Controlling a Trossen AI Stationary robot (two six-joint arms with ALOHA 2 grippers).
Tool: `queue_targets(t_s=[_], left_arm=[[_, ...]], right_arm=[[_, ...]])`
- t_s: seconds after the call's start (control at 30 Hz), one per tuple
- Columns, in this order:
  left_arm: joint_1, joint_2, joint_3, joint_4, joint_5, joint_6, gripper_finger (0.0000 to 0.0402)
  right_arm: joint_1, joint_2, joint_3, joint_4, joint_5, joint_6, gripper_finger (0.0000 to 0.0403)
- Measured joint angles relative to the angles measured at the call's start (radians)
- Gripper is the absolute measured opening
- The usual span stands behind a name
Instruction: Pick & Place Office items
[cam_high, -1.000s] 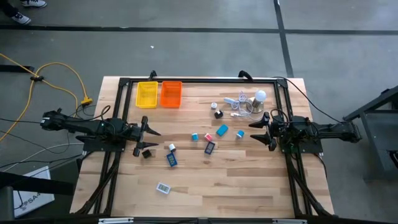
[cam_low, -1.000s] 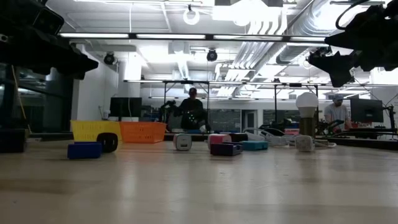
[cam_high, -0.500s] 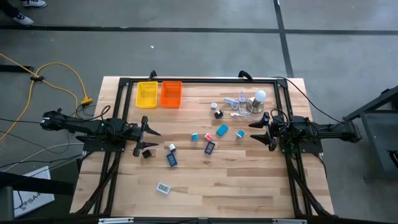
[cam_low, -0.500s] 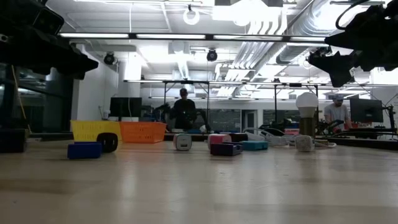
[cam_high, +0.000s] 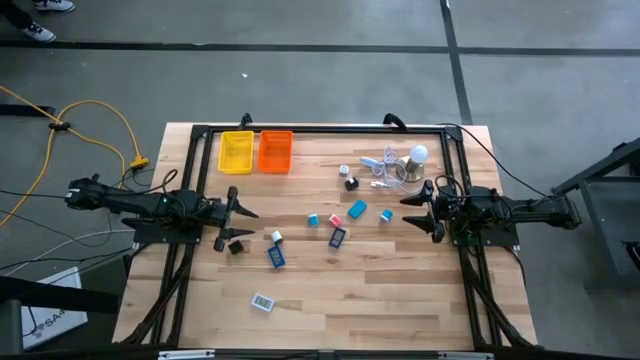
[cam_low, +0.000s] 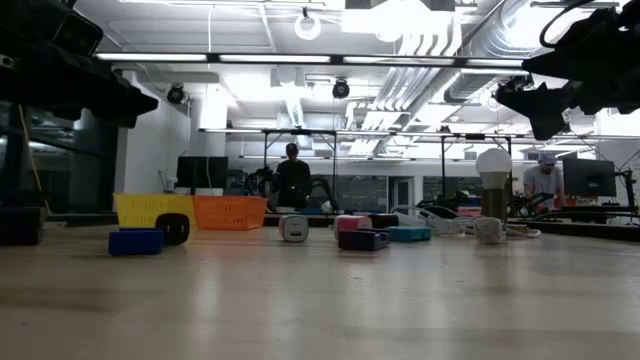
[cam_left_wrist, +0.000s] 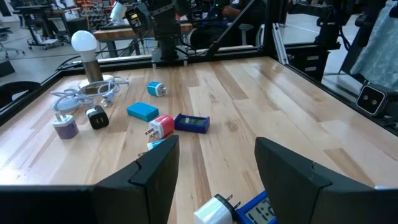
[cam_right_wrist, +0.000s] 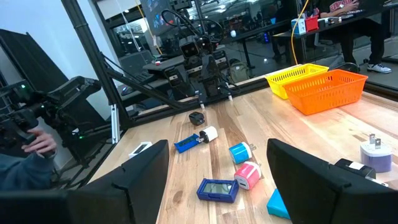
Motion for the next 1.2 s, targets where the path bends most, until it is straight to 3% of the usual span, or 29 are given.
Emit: queue_targets(t_s=[0.27,0.47,0.83,1.2], left_arm=[[0.000,0.000,0.001,0.000,-0.112,-0.123,0.0204],[-0.017,0.054,0.055,-0.016,-0.115,-0.095,0.0204],[-0.154,0.427,0.338,-0.084,-0.191,-0.083,0.0204],[-0.410,0.824,0.600,-0.242,-0.262,-0.156,0.0204]], right_arm=[[0.000,0.000,0.000,0.000,0.000,0.000,0.0259],[0.000,0.000,0.000,0.000,0.000,0.000,0.0259],[0.000,0.000,0.000,0.000,0.000,0.000,0.0259],[0.000,0.000,0.000,0.000,0.000,0.000,0.0259]])
